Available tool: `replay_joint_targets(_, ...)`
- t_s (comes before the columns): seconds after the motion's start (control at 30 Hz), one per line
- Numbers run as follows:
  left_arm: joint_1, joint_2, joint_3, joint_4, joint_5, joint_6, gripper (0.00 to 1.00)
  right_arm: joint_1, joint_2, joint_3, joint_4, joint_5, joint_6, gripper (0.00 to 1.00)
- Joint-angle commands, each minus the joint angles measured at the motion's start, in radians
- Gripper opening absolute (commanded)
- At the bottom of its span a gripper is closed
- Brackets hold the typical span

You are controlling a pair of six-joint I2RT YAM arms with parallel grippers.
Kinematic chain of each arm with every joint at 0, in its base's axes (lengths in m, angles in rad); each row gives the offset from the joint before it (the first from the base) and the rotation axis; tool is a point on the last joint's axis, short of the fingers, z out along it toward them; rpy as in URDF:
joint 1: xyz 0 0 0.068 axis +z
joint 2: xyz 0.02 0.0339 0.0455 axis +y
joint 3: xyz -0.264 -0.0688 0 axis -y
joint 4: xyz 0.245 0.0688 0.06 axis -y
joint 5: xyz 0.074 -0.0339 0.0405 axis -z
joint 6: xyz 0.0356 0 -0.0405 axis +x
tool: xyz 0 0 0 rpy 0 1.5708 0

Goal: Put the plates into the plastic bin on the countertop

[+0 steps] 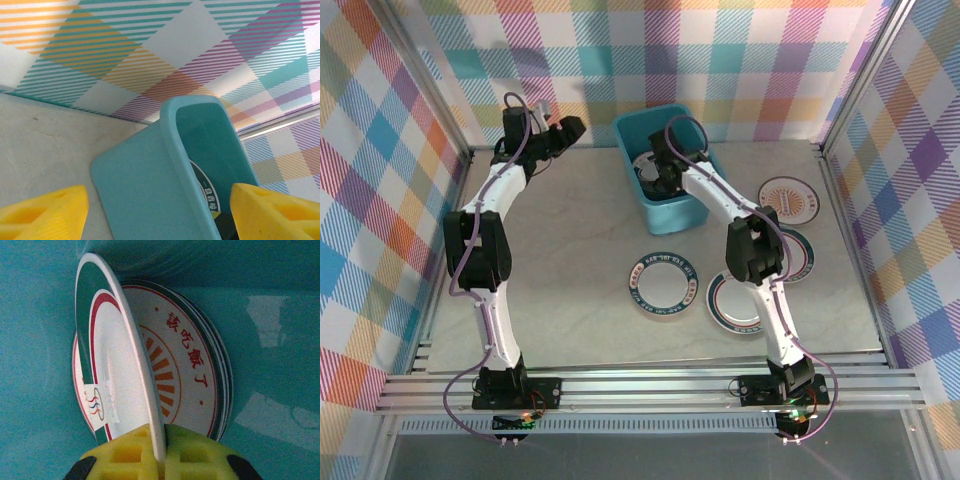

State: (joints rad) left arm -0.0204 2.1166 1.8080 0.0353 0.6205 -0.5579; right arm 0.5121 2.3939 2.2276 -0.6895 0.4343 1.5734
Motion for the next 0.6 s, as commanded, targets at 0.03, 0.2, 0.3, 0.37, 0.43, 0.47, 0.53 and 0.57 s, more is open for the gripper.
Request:
replay_joint_targets(0.03, 0.017, 0.003, 0.025, 0.014, 0.022, 0.004, 0.75, 0.006, 0.028, 0.043, 0.008, -0.001, 0.057, 0.0)
replay_joint_targets(0.2, 0.019, 0.018, 0.046, 0.009, 0.027, 0.004, 0.75, 0.005, 0.056, 0.043, 0.015, -0.026, 0.092, 0.0)
replay_joint_targets(0.3, 0.019, 0.029, 0.063, 0.003, 0.033, 0.004, 0.75, 0.003, 0.068, 0.044, 0.016, -0.032, 0.104, 0.0)
replay_joint_targets(0.37, 0.019, 0.033, 0.071, 0.0, 0.036, 0.004, 0.75, 0.003, 0.072, 0.043, 0.015, -0.038, 0.112, 0.0)
replay_joint_targets(0.43, 0.018, 0.038, 0.077, -0.002, 0.037, 0.005, 0.75, 0.003, 0.076, 0.028, 0.024, -0.049, 0.13, 0.0)
replay_joint_targets(0.47, 0.019, 0.04, 0.078, -0.004, 0.039, 0.005, 0.75, 0.003, 0.076, 0.009, 0.044, -0.061, 0.142, 0.0)
replay_joint_targets(0.53, 0.019, 0.044, 0.079, -0.005, 0.04, 0.003, 0.75, 0.003, 0.077, -0.012, 0.076, -0.08, 0.153, 0.01)
replay_joint_targets(0.57, 0.018, 0.045, 0.079, -0.007, 0.041, 0.003, 0.75, 0.003, 0.08, -0.012, 0.076, -0.083, 0.153, 0.03)
